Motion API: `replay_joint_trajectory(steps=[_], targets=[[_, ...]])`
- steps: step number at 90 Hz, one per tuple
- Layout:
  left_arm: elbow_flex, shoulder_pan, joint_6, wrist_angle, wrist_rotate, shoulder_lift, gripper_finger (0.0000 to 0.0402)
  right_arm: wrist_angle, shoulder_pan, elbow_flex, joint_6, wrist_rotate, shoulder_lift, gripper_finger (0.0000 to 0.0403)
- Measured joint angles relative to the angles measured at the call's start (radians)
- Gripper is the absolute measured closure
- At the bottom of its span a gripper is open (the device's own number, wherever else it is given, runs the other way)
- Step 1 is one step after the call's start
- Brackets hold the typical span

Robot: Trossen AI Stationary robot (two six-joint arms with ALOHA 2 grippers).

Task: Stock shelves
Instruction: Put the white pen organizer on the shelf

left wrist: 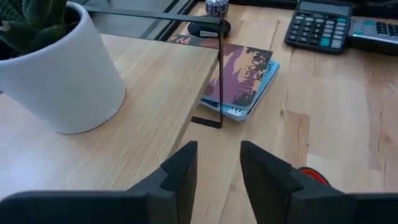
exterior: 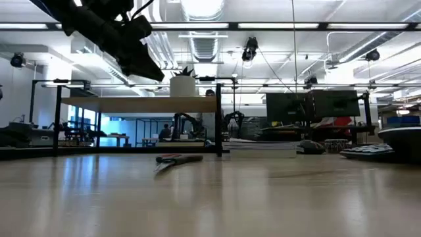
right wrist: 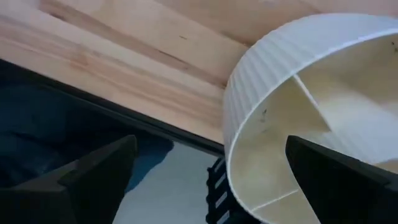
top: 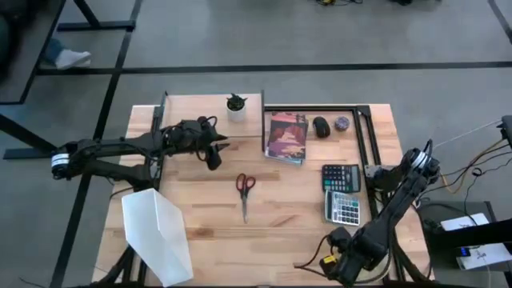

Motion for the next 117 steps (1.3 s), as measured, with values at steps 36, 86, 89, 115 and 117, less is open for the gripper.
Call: replay_joint_trajectory(steps=[36,86,89,115,117], targets=[[0.000,0.000,0.000,0.004,0.000,0.000,0.0276,0.027,-0.002,-0.001,-0.061,0.000,0.097,0.0049],[0.015,0.000,0.003,0.018,-0.004,-0.179,0.0300,0.033,-0.003,-0.001,-0.088,-0.007,0.114,0.0271],[0.015,0.000,0.003,0.018,-0.004,-0.194,0.0299,0.033,-0.003,-0.001,-0.093,-0.007,0.114,0.0282],[0.016,0.000,-0.034,0.015,-0.004,-0.322,0.0299,0.043,-0.028,-0.003,-0.167,0.019,0.120,0.0382],[0.016,0.000,-0.035,0.015,-0.004,-0.330,0.0300,0.044,-0.032,-0.003,-0.178,0.019,0.119,0.0389]])
